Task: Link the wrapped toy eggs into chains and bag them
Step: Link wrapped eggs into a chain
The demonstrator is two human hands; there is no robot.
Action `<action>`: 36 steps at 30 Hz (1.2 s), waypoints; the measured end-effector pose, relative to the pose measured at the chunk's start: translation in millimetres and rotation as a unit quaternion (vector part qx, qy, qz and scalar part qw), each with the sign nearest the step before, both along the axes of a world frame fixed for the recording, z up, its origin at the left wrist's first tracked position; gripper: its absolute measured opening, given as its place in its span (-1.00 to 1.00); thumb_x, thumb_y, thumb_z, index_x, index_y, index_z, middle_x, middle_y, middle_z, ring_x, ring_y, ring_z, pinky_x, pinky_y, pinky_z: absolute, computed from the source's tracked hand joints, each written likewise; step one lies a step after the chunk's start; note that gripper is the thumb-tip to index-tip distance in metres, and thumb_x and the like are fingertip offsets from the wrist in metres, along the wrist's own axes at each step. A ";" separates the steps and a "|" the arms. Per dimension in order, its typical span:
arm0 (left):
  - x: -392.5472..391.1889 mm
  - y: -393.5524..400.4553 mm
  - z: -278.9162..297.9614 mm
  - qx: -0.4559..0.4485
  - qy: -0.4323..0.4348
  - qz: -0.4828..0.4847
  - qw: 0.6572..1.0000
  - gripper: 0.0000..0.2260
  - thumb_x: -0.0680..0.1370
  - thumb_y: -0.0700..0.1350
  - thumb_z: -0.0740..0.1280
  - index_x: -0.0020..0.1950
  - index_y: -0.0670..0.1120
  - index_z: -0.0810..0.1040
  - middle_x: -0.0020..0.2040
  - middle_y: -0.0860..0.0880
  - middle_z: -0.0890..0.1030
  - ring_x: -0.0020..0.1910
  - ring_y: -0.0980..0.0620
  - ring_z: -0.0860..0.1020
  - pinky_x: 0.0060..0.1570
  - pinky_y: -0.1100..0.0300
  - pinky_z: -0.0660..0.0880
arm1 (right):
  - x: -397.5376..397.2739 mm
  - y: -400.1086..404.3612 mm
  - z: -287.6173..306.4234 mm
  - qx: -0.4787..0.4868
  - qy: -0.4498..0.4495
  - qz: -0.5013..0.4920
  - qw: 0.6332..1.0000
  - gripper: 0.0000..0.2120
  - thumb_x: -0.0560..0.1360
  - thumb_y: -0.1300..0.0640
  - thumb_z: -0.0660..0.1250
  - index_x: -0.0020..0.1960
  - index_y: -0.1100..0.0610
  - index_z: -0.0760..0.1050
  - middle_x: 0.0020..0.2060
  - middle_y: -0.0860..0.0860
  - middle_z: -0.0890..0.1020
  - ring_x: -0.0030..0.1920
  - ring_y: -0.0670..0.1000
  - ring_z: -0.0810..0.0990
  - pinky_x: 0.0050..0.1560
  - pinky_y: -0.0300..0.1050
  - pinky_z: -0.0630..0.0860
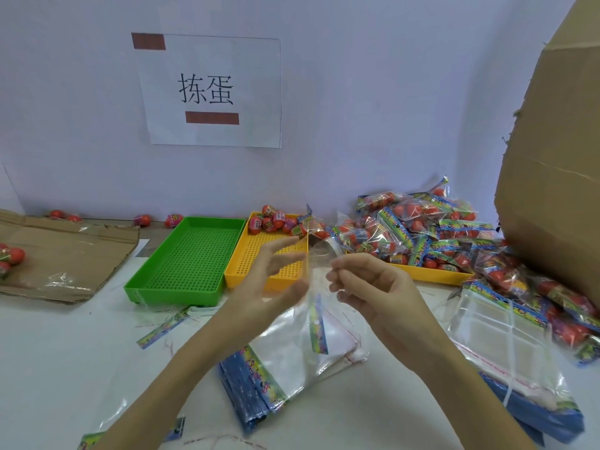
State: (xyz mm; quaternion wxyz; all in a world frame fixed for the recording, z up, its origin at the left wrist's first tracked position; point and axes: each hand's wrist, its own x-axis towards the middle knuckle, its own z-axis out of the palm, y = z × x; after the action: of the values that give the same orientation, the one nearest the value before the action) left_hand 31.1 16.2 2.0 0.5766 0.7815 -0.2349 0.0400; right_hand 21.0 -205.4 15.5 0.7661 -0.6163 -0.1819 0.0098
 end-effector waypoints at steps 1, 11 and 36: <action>1.1 1.6 0.8 -0.016 0.034 -0.022 0.999 -0.23 0.37 0.56 0.35 0.49 0.24 0.36 0.39 0.20 0.58 0.41 0.19 0.51 0.31 0.07 0.50 | -0.2 -1.0 1.1 0.004 0.005 0.026 1.000 -0.85 0.55 0.20 0.44 0.10 0.14 0.70 -0.06 0.14 0.71 -0.06 0.04 0.66 -0.02 -0.18 0.60; -0.9 0.9 2.3 -0.051 -0.015 0.073 0.996 -0.73 0.38 0.06 0.64 -0.23 0.02 0.58 -0.41 0.09 0.45 -0.51 0.15 0.30 -0.48 0.39 0.27 | -2.5 7.3 -6.5 -0.179 -0.106 -0.137 0.968 -0.75 0.53 0.25 0.48 0.12 0.02 0.51 -0.11 0.00 0.72 -0.09 -0.01 0.68 -0.09 -0.17 0.61; -4.8 3.4 1.4 0.003 -0.110 0.083 0.990 -0.79 0.59 0.10 0.38 -0.18 0.07 0.70 -0.28 0.10 0.74 -0.63 0.10 0.31 -0.60 0.06 0.31 | -5.4 18.9 -11.4 -0.260 -0.395 -0.352 0.808 -0.73 0.51 0.20 0.53 0.16 0.20 0.56 0.05 0.03 0.58 0.00 -0.05 0.56 -0.08 -0.22 0.56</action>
State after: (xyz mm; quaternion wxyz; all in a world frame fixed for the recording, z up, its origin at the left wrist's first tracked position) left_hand 26.3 19.6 3.5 0.5393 0.7909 -0.2318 0.1729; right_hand 15.6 -186.5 4.1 0.3898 -0.7650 -0.2301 -0.4581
